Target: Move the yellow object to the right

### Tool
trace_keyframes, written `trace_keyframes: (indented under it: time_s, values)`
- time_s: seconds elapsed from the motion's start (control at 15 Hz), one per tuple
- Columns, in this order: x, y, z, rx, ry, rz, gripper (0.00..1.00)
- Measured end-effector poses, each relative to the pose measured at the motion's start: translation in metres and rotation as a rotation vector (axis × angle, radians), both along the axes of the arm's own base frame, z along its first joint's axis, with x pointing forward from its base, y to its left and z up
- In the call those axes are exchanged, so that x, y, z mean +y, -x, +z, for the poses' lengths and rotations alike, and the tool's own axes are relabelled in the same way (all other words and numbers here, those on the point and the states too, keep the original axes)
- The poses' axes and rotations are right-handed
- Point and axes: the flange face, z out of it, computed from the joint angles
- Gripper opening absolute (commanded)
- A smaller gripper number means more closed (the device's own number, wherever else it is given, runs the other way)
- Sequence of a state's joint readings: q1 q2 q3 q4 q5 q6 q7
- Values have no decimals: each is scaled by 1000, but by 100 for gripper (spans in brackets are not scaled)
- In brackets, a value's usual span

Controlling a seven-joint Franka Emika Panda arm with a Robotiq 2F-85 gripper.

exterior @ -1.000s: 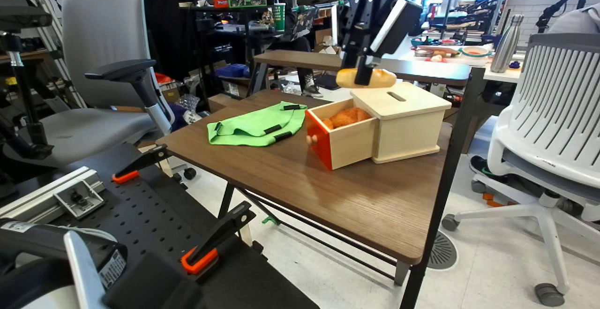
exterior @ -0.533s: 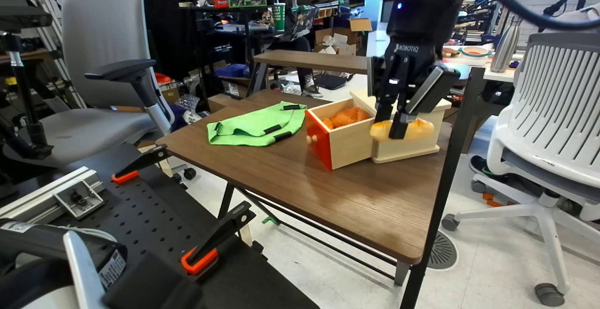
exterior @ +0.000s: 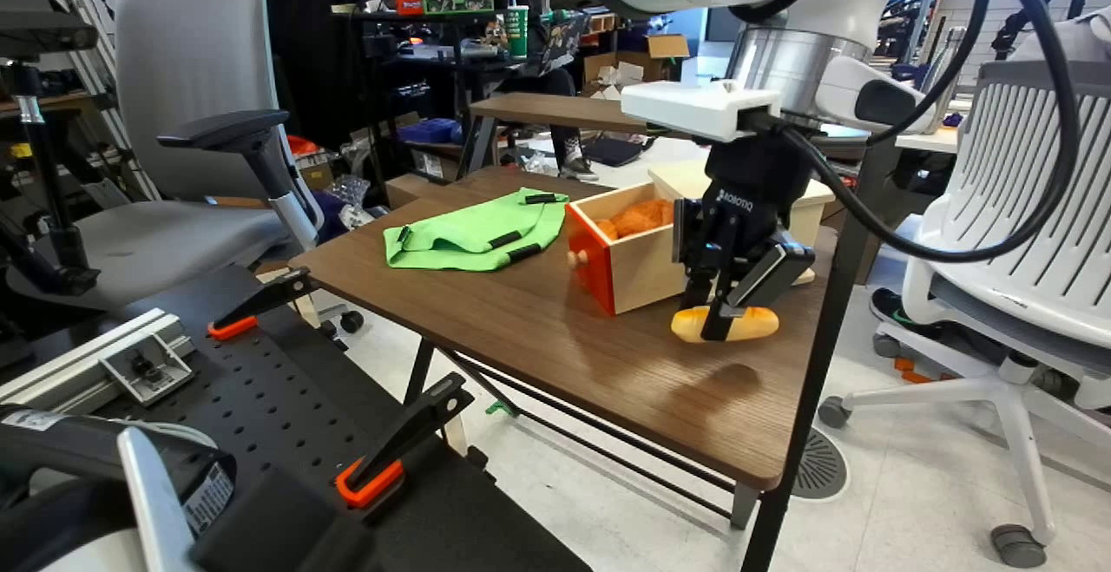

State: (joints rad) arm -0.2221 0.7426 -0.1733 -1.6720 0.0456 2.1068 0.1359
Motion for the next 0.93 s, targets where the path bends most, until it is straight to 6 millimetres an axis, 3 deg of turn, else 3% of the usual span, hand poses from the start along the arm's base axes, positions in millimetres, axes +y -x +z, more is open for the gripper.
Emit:
trace_keyframes:
  time_s: [0.27, 0.33, 0.47, 0.73, 0.93]
  values:
    - [-2, -8, -18, 43, -2, -19, 9]
    - [-2, -9, -22, 57, -2, -27, 59]
    - [-4, -10, -26, 84, 0, -47, 67]
    - [-7, -10, -30, 140, -3, -73, 96]
    - [-6, -10, -28, 181, -15, -79, 100]
